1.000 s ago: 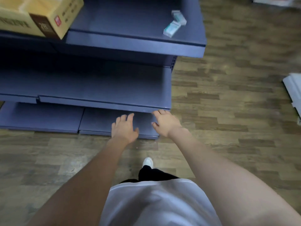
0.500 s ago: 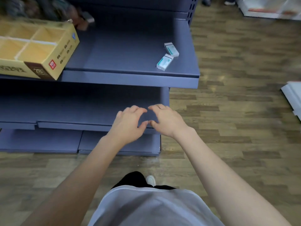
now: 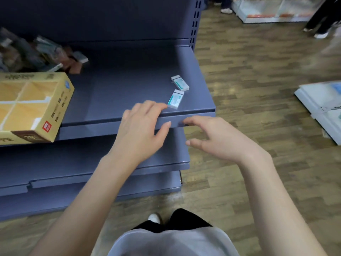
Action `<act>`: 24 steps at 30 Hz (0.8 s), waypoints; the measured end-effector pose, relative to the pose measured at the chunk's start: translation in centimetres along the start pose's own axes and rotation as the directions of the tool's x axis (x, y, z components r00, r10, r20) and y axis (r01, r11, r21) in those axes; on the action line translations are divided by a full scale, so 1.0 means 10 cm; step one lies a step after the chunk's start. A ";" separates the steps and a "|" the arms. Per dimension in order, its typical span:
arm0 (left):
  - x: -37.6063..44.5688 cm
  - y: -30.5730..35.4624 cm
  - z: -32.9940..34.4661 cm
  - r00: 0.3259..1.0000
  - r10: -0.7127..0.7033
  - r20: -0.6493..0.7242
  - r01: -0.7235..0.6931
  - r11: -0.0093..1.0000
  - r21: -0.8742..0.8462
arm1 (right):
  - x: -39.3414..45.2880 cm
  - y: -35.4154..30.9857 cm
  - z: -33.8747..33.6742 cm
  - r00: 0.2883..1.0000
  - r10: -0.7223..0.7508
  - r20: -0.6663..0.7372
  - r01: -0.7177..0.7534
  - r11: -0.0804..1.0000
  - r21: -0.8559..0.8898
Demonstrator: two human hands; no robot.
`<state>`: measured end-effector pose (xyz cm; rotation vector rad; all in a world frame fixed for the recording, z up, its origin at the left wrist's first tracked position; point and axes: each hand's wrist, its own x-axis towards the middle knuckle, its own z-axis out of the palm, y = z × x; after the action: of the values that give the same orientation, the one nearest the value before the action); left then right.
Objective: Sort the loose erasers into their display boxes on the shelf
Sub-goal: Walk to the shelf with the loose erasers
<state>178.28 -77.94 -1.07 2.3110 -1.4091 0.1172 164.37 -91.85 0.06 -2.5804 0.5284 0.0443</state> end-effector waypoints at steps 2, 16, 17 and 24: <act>0.14 0.02 0.02 1.000 -0.012 -0.010 0.012 1.000 0.014 | 0.04 0.02 -0.11 0.997 -0.025 -0.079 0.025 1.000 0.003; 0.79 0.43 0.25 0.938 -0.347 -0.020 0.339 0.899 0.277 | 0.82 0.73 -0.52 0.957 -0.193 -0.218 0.123 0.947 -0.296; 0.81 0.44 0.27 0.927 -0.376 0.001 0.357 0.881 0.311 | 0.85 0.75 -0.52 0.961 -0.189 -0.203 0.122 0.945 -0.304; 0.86 0.43 0.26 0.893 -0.450 0.013 0.409 0.822 0.396 | 1.10 0.69 -0.46 0.943 -0.285 -0.171 0.218 0.919 -0.328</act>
<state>178.32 -87.74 0.40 2.9476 -0.9266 0.1454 171.64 -103.56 -0.54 -2.9577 0.2732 -0.2673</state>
